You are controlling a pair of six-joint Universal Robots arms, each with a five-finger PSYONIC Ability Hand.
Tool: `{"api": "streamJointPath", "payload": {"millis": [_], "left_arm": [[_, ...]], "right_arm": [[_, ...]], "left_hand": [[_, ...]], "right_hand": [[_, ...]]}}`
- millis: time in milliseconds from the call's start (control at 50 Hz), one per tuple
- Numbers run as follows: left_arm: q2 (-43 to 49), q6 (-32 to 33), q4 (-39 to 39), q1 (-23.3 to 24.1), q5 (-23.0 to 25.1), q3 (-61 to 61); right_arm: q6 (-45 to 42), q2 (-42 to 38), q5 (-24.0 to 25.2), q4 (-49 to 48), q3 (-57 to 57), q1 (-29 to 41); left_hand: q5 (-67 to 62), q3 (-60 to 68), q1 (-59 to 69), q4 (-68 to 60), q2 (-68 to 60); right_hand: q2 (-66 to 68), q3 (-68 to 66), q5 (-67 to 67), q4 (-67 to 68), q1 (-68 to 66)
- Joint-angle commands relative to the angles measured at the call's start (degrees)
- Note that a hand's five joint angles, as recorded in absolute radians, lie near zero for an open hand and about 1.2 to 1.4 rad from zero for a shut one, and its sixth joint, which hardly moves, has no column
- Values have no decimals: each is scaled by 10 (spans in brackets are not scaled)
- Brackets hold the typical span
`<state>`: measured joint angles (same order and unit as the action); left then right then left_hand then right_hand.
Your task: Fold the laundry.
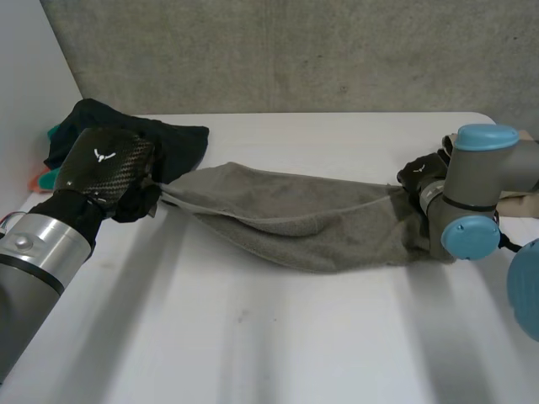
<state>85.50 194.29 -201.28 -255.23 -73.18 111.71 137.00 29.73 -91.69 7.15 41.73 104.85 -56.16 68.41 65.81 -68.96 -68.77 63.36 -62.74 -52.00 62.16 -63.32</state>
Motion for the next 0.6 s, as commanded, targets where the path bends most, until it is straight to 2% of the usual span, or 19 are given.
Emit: {"api": "streamJointPath", "payload": {"millis": [20, 80, 120, 180, 240, 320, 380, 480, 560, 600], "left_arm": [[-8, 0, 0, -16, 0, -10], [-13, 0, 2, -28, 1, -18], [-20, -1, 10, -42, 2, -30], [-33, -4, 38, -62, 4, -47], [-43, -9, 75, -79, 13, -63], [-55, -8, 139, -94, 34, -75], [-61, -4, 187, -97, 49, -77], [-59, 35, 318, -102, 69, -74], [-31, 85, 360, -105, 76, -60], [-17, 107, 355, -103, 76, -55]], "right_arm": [[57, 107, 5, -23, 32, -10], [92, 178, 28, -31, 71, -16], [94, 246, 60, -28, 113, -25], [71, 338, 95, -6, 170, -52], [51, 396, 113, 21, 207, -73], [-7, 488, 153, 110, 266, -124], [-44, 519, 183, 165, 300, -152], [-163, 548, 247, 282, 373, -218], [-175, 522, 267, 269, 397, -207], [-139, 500, 265, 244, 396, -186]], "left_hand": [[-138, 116, 142, -110, -112], [-138, 116, 142, -110, -112], [-138, 116, 142, -110, -112], [-138, 116, 142, -110, -112], [-138, 116, 142, -110, -112], [-138, 116, 142, -110, -112], [-138, 116, 142, -110, -112], [-138, 116, 142, -110, -112], [-138, 116, 142, -110, -112], [-138, 116, 142, -110, -112]], "right_hand": [[166, -173, -180, 178, -167], [166, -173, -180, 178, -167], [166, -173, -180, 178, -167], [166, -173, -180, 178, -167], [166, -173, -180, 178, -167], [166, -173, -180, 178, -167], [166, -173, -180, 178, -167], [166, -173, -180, 178, -167], [165, -171, -178, 176, -165], [-85, 79, 71, -73, 85]]}}
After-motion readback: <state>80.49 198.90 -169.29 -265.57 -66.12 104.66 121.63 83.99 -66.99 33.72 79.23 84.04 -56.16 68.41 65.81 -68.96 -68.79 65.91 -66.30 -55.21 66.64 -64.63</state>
